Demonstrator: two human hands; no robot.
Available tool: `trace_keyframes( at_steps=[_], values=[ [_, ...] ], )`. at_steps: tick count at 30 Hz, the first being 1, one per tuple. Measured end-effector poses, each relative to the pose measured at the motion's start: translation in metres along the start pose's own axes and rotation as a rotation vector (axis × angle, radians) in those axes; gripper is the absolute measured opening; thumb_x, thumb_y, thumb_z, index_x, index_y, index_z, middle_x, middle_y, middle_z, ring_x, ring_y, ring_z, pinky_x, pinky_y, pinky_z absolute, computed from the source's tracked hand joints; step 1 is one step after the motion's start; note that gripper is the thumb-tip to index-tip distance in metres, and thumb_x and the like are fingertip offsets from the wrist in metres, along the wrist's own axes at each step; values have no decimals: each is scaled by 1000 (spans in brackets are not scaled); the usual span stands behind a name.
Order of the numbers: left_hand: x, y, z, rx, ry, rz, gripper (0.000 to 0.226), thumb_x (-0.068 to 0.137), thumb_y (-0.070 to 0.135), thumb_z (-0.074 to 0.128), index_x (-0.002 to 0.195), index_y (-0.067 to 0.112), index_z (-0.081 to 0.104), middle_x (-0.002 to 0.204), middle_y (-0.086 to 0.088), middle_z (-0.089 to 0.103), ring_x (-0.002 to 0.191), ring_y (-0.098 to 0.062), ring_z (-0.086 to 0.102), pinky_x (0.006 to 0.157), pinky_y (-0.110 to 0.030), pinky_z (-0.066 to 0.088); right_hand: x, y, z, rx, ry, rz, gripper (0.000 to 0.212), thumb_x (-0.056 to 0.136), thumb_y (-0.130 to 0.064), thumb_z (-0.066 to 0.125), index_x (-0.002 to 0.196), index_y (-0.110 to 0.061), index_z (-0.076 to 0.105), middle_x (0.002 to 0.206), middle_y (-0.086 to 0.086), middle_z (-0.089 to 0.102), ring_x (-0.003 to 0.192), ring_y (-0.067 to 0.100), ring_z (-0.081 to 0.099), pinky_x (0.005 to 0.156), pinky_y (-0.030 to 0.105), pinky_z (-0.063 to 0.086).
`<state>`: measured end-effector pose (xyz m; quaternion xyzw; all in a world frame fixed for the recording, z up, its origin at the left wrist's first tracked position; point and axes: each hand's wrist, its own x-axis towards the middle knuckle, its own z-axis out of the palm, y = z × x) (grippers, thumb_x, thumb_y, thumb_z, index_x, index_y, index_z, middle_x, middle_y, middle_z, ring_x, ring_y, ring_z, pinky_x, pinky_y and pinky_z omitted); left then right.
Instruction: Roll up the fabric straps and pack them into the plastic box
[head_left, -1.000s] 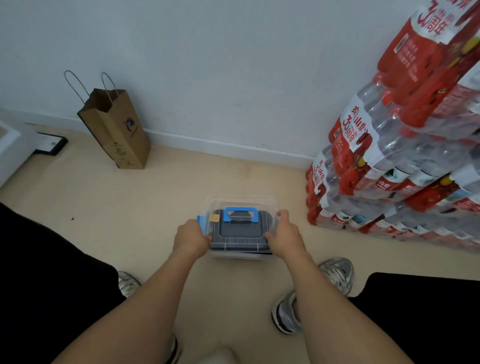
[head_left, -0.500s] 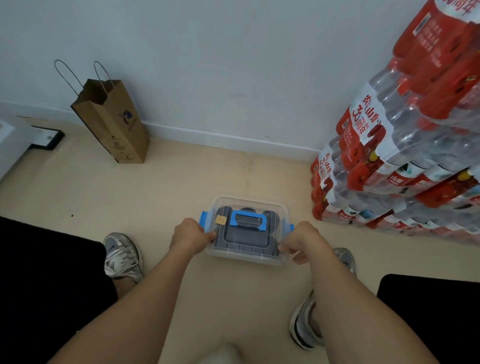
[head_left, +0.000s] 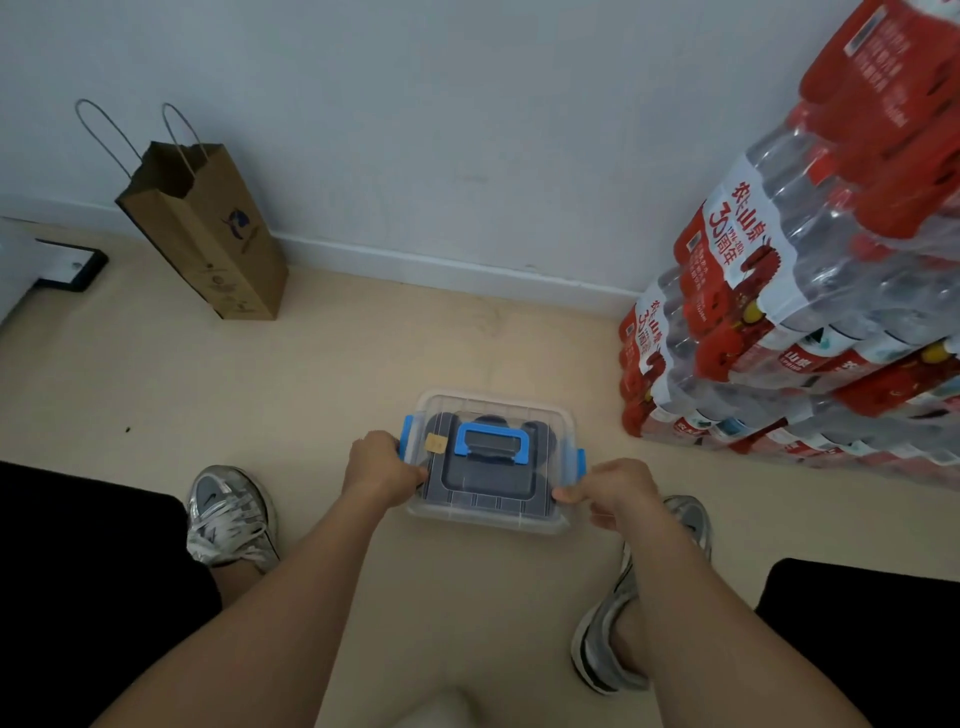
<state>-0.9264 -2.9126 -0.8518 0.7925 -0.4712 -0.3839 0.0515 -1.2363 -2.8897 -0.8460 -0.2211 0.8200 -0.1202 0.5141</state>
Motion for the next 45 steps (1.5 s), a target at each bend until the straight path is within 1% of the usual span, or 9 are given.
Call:
trace_keyframes(
  at_steps=[3,7,12,18,26,30,34,38,45],
  values=[
    [-6,1,1,-3,63,22,39,79,25,96,111,11,80,75,6,63,66,-11,63,60,-28,54,-8,1,3,-41,-74,-52,101,74,-18,101,155,-3,43,141,13,61,125,32,64,99,45,60],
    [-14,-7,5,-43,63,73,53,90,29,87,138,15,71,96,-1,71,77,-18,68,73,-33,59,-12,-7,4,-286,53,-164,51,67,-22,104,105,-1,76,93,11,78,86,23,78,84,43,68],
    [-25,-15,9,-325,-160,-103,46,104,39,69,136,6,60,112,-19,72,66,-34,80,58,-44,67,-32,-17,14,-566,135,-229,49,79,-28,93,110,-8,61,109,11,69,93,29,73,78,43,66],
    [-19,-12,7,-670,-186,-324,43,88,20,89,106,-4,59,107,-29,70,72,-46,79,75,-54,68,-41,-6,13,-36,-406,156,42,103,-8,73,137,3,51,116,30,71,84,43,80,72,47,69],
    [12,29,5,-1167,-19,-262,34,93,-10,74,123,-16,59,115,-28,68,87,-33,78,89,-37,66,6,-62,46,360,7,-198,58,95,2,70,131,-26,35,129,13,60,101,37,73,76,51,69],
    [44,67,3,-1061,66,-169,44,88,-11,73,131,-5,62,108,-23,70,91,-30,69,97,-43,60,30,-88,57,109,209,-415,52,93,-9,68,137,-29,51,117,8,73,103,33,75,88,51,65],
    [78,86,-7,-1009,-8,-57,41,85,-6,71,125,-10,64,90,-10,63,81,-21,59,81,-32,53,51,-114,56,0,307,-488,38,94,-8,70,128,-24,60,112,11,75,84,22,71,62,29,54],
    [99,93,-17,-832,-124,18,45,91,8,81,132,7,64,125,-2,69,109,-18,69,106,-45,58,57,-132,59,-35,323,-562,46,101,-10,63,146,-18,56,117,11,75,101,30,71,88,40,60],
    [89,96,-21,-526,-203,282,64,98,18,74,156,33,51,145,17,46,130,-9,50,106,-35,47,51,-151,58,-6,-46,-551,69,98,-12,63,160,-31,40,120,-15,62,103,9,66,79,26,59]
  ],
)
